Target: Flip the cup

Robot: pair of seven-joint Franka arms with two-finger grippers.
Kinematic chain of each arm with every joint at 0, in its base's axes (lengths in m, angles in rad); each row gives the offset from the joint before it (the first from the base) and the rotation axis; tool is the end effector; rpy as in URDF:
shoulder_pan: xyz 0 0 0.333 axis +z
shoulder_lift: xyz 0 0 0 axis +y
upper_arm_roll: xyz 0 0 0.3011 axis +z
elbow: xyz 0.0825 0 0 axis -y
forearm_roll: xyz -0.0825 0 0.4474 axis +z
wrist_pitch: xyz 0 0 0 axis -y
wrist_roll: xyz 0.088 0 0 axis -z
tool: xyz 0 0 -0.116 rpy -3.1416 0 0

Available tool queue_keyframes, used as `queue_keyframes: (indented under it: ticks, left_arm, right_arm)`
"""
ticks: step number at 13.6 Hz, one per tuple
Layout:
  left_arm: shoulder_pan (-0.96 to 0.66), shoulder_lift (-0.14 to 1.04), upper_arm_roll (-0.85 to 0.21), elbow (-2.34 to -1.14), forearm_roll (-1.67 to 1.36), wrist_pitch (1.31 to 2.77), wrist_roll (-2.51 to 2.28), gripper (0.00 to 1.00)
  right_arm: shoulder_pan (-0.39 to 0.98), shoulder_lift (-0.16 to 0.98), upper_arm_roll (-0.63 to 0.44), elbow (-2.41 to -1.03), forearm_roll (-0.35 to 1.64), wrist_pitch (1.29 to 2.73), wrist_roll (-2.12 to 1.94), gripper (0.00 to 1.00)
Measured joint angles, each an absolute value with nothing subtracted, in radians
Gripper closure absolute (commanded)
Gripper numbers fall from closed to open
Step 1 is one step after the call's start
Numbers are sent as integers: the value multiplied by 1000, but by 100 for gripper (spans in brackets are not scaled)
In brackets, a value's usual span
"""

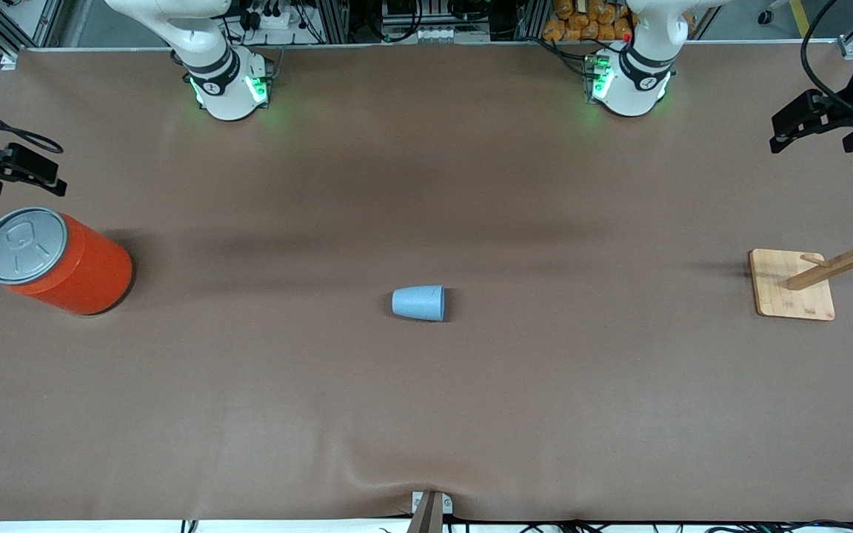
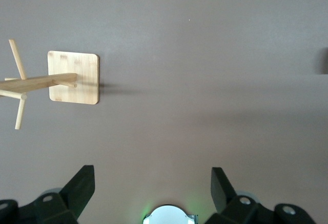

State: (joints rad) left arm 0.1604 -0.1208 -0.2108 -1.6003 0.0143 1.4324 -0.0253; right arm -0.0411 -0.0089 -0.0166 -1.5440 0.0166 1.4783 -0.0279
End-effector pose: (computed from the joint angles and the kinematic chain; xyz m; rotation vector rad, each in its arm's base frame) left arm 0.5659 -0.0337 0.6432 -3.0993 0.0331 0.0748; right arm 0.6044 -0.0329 0.6124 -3.1209 0.0448 0.0875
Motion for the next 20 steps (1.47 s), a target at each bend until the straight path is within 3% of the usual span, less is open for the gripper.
queue_keyframes:
  ticks: [5,9,13,20]
  left_arm:
    - [162,-126,-208,-1613,-1,1461,-25,0]
    - [164,-109,-198,-1607,-18,1482,-25,0]
    - [164,-96,-198,-1601,-18,1484,-25,0]
    - [166,-90,-194,-1592,-18,1485,-25,0]
  right_arm:
    - [-42,-3,-17,-1528,16,1449,-28,0]
    - [-64,26,-20,-1527,-1,1278,-27,0]
    - [-95,108,-21,-1525,-4,1214,-27,0]
    - [-86,173,-5,-1500,15,1188,-28,0]
